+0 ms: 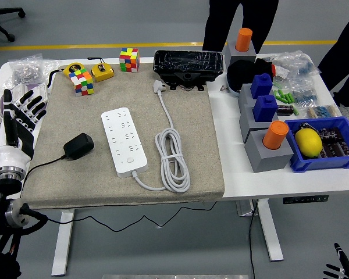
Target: Pick up the plug,place it near the board,insert it into the board,press the button
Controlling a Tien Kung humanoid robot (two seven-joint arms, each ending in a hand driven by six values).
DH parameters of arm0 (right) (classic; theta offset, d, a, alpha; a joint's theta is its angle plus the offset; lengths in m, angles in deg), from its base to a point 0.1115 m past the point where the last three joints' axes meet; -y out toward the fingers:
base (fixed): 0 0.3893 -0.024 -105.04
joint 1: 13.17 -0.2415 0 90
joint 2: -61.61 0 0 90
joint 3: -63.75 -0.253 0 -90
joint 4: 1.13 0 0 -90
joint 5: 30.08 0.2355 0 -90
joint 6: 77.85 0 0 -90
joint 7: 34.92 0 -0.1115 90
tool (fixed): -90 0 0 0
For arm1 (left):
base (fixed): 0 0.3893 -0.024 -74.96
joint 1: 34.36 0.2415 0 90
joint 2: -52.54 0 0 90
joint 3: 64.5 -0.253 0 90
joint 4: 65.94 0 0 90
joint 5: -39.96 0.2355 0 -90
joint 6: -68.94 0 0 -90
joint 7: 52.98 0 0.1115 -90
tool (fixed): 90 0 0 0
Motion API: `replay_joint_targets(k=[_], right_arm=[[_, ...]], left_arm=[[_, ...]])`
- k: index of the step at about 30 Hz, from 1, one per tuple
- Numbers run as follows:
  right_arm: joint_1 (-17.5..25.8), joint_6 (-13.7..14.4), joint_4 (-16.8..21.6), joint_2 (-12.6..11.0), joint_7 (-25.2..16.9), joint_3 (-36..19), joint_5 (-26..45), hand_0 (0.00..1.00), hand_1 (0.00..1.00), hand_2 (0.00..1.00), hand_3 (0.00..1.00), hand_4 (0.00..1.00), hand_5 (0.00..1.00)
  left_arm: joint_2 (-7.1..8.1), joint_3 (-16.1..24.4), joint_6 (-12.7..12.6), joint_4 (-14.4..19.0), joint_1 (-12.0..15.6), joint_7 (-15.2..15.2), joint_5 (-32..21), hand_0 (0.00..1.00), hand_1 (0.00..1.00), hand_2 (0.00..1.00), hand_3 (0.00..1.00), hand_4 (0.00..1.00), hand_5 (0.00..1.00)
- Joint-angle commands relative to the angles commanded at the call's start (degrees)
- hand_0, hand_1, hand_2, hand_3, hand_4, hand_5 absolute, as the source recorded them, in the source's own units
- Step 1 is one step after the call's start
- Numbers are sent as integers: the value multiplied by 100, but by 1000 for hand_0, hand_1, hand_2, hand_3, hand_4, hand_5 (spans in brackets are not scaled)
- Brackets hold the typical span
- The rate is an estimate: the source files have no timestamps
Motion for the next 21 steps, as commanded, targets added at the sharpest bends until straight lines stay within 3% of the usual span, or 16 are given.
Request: replay_joint_targets(k=[14, 15, 21], right_arm=[[-4, 10, 0, -2, 13, 80, 57, 684, 590, 612, 639, 998, 998], [-3, 11, 0, -3, 12, 80, 58, 680, 593, 615, 639, 998, 998], [-6, 10, 0, -8, 15, 66, 45, 680, 592, 615, 639, 998, 998]], left_arm=[[7, -20, -44, 64, -11, -35, 254, 780, 770, 753, 775, 998, 998], [7, -22, -47, 68, -10, -39, 266, 764, 752, 726, 755, 998, 941], [5, -25, -68, 75, -24, -77, 356, 761, 752, 727, 753, 998, 918]])
